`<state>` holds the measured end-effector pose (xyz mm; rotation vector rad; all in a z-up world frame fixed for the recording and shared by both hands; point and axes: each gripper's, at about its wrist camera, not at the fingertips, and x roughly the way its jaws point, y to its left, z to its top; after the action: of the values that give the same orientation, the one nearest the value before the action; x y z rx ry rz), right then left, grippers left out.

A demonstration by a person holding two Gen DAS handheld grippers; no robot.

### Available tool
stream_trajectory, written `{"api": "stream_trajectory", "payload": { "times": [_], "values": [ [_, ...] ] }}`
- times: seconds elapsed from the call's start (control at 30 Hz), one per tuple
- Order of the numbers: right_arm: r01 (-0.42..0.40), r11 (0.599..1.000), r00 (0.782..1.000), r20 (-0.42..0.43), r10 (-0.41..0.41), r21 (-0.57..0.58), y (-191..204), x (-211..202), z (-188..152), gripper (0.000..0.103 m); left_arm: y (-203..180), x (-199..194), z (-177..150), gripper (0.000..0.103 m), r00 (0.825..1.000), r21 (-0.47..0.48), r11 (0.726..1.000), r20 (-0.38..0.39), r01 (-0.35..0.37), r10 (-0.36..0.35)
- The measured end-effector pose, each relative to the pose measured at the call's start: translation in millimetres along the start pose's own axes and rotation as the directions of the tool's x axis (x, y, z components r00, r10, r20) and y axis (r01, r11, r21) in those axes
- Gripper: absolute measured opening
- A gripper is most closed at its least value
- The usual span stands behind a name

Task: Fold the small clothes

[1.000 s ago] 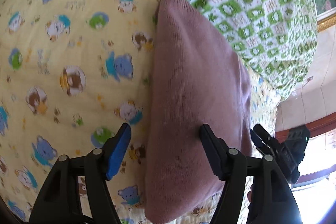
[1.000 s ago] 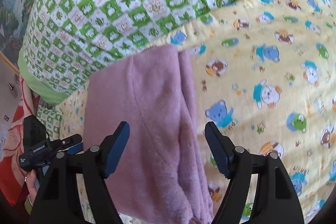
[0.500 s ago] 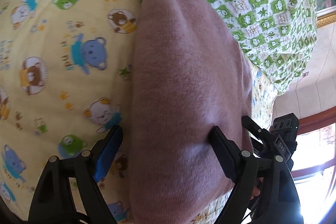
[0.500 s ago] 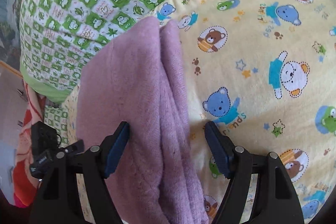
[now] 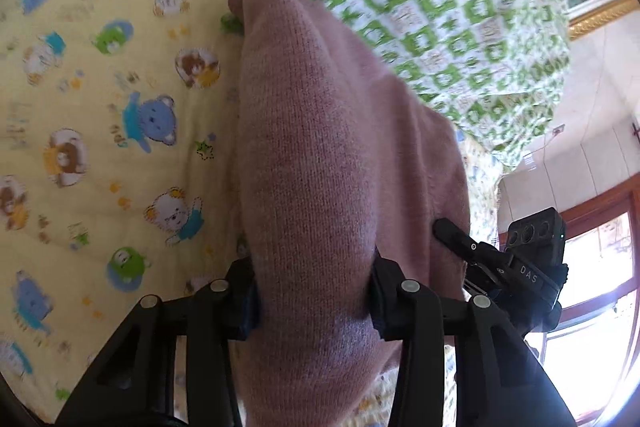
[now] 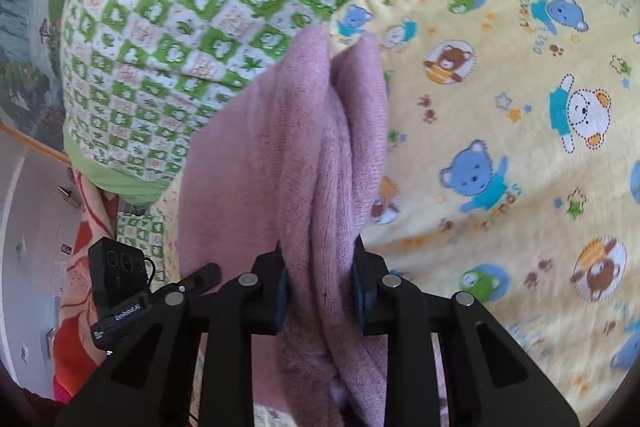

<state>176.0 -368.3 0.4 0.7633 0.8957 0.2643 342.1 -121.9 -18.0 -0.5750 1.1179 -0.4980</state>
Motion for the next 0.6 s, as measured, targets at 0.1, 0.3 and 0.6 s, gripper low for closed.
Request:
{"api": "stream_trajectory", "payload": {
  "times": [0.1,0.3,0.6],
  "values": [
    [-0.034,0.999,0.999,-0.012,0.034,-0.039,30,0,-15,0.026,3,-37,-7,0.043,0.999,-0.006,1.0,0.045,-0.005,0.006],
    [-0.131,0.986,0.989,-0.084,0.123,-0.1,80,19,-50,0.025,44,-109,-26,0.042,0.994,-0.055,0.998,0.099,-0.036,0.041],
    [-0.254,0.96,0.948,-0.226,0.223,-0.12,116,86,-105,0.025,116,-171,-72,0.042,0.989,-0.144,0.987,0.124,-0.065,0.083]
  ]
}}
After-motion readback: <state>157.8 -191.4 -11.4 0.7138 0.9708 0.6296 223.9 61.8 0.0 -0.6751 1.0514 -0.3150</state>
